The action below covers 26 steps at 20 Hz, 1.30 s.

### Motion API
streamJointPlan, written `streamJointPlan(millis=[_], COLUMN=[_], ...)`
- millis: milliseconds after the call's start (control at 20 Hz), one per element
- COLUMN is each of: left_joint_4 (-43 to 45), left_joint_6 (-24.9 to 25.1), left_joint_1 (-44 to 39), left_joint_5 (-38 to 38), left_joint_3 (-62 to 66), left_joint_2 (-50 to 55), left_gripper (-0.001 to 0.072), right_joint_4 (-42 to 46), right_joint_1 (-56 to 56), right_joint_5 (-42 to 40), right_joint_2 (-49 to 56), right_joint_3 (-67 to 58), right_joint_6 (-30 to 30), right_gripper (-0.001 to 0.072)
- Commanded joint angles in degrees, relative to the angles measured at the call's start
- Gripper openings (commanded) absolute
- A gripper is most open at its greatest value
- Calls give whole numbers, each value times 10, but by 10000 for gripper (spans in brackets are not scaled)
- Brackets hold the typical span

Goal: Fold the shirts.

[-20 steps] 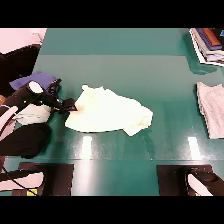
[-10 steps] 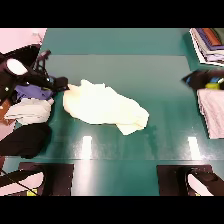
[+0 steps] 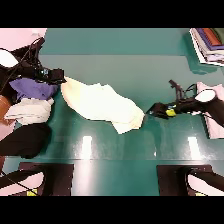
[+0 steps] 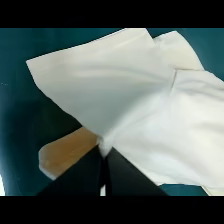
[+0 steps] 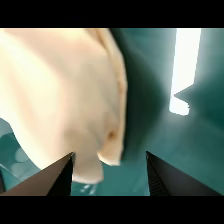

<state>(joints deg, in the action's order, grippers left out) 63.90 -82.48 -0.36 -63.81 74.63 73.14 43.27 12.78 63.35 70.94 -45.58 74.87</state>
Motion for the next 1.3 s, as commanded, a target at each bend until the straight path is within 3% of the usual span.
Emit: streamJointPlan(millis=[0,50,150,200,250,400,700,1250], left_joint_4=[0,0,0,0,0,0,3,2], left_joint_6=[0,0,0,0,0,0,2,4], left_joint_1=[0,0,0,0,0,0,0,0], left_joint_5=[-1,-2,-3,-3,-4,-13,-14,-26], left_joint_3=[2,2,2,2,2,2,22,261], left_joint_2=[0,-1,0,-1,-1,-1,-22,-107], left_gripper=[24,24,23,23,24,24,23,22], right_joint_4=[-104,-103,-102,-103,-103,-100,19,183], right_joint_1=[30,41,57,66,76,101,92,51], right_joint_5=[-21,-24,-30,-31,-31,-28,-62,-45], right_joint_2=[69,81,99,108,117,144,64,-180], right_joint_3=[-9,-23,-55,-72,-87,-119,-153,-269], right_joint_6=[-49,-50,-59,-60,-60,-79,-46,25], right_gripper=[513,508,336,281,276,15,11,10])
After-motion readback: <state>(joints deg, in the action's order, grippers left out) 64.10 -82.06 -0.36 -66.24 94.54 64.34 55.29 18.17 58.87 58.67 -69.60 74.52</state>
